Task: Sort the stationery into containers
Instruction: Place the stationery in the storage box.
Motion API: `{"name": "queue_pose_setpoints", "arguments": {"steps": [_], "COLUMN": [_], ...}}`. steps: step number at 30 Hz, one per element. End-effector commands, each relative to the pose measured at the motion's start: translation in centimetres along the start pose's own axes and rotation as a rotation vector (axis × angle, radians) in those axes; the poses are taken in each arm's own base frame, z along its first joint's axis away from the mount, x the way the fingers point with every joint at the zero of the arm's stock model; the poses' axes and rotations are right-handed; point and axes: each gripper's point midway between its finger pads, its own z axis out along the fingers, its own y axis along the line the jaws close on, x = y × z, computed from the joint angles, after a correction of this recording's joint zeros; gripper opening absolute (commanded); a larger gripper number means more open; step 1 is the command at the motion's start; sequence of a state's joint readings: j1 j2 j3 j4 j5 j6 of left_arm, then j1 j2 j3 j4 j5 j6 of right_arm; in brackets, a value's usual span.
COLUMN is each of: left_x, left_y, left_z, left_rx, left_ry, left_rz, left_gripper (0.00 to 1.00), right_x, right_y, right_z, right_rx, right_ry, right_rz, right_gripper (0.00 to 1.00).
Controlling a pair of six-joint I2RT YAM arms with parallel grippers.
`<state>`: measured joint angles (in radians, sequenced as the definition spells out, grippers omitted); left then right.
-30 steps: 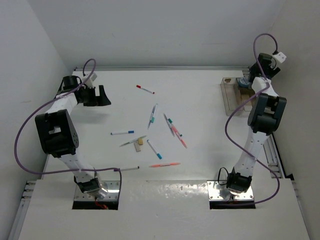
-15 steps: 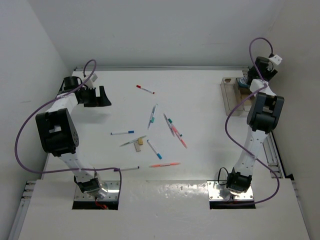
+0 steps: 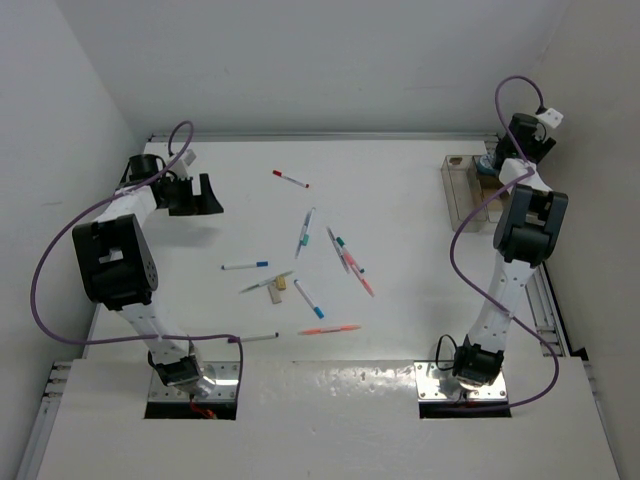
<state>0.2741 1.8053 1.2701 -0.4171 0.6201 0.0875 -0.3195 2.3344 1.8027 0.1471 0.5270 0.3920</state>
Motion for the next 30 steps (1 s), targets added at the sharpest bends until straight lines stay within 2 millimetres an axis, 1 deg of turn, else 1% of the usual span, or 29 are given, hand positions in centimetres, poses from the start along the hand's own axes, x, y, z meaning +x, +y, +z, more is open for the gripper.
{"name": "queue_pose_setpoints", "arguments": {"steps": [1,3,4,8,11,12,14,15,17,20,21,24,26,27,28,29,30], "left_x": [-0.7,-0.7,-0.8,-0.6,-0.6,-0.6,-0.6,-0.7,-0.7,-0.7,-0.7,-0.8,-0.7,-0.8,-0.8,-0.7,-0.8], "left_y": [-0.5,-0.5,-0.4,-0.4,-0.3,-0.3,-0.3,-0.3,-0.2,-0.3,-0.4,-0.3,-0.4,-0.4,-0.4,-0.5,-0.4], "left_z": [0.4,0.4,0.3,0.3,0.4,0.4,0.4,0.4,0.4,0.4,0.4,0.3,0.3,0.3,0.3,0.3,0.3], "left_rx": [0.020,0.018,0.015,0.013,0.011,0.010,0.011,0.010,0.008,0.013,0.016,0.011,0.015,0.014,0.016,0.016,0.013], "left_ry": [-0.014,-0.014,-0.017,-0.010,-0.010,-0.010,-0.009,-0.010,-0.008,-0.007,-0.006,-0.009,-0.008,-0.009,-0.010,-0.008,-0.009], "left_rz": [0.016,0.018,0.023,0.022,0.025,0.023,0.024,0.027,0.026,0.024,0.025,0.026,0.025,0.027,0.026,0.023,0.026], "left_gripper": [1.00,1.00,1.00,1.00,1.00,1.00,1.00,1.00,1.00,1.00,1.00,1.00,1.00,1.00,1.00,1.00,1.00], "right_x": [-2.7,-2.4,-2.4,-1.5,-0.9,-0.7,-0.7,-0.7,-0.3,-0.4,-0.4,-0.6,-0.8,-0.8,-0.8,-0.9,-1.1], "right_y": [-0.4,-0.3,0.1,0.8,1.0,1.1,1.2,1.3,1.2,1.0,1.0,1.1,1.2,1.3,1.4,1.4,1.5], "right_z": [0.2,0.3,0.4,0.4,0.4,0.4,0.4,0.4,0.5,0.5,0.4,0.3,0.2,0.3,0.2,0.2,0.2], "right_rx": [0.024,0.018,0.001,-0.029,-0.035,-0.038,-0.039,-0.042,-0.039,-0.035,-0.036,-0.042,-0.049,-0.050,-0.060,-0.063,-0.065], "right_ry": [-0.083,-0.075,-0.071,-0.047,-0.034,-0.033,-0.033,-0.031,-0.017,-0.013,-0.015,-0.012,-0.007,-0.005,0.001,0.002,0.000], "right_rz": [0.018,0.020,0.027,0.025,0.018,0.013,0.011,0.007,0.004,0.001,0.003,0.007,0.013,0.022,0.027,0.029,0.033], "right_gripper": [0.00,0.00,0.01,0.11,0.15,0.18,0.20,0.28,0.35,0.43,0.51,0.62,0.63,0.60,0.50,0.44,0.33]}}
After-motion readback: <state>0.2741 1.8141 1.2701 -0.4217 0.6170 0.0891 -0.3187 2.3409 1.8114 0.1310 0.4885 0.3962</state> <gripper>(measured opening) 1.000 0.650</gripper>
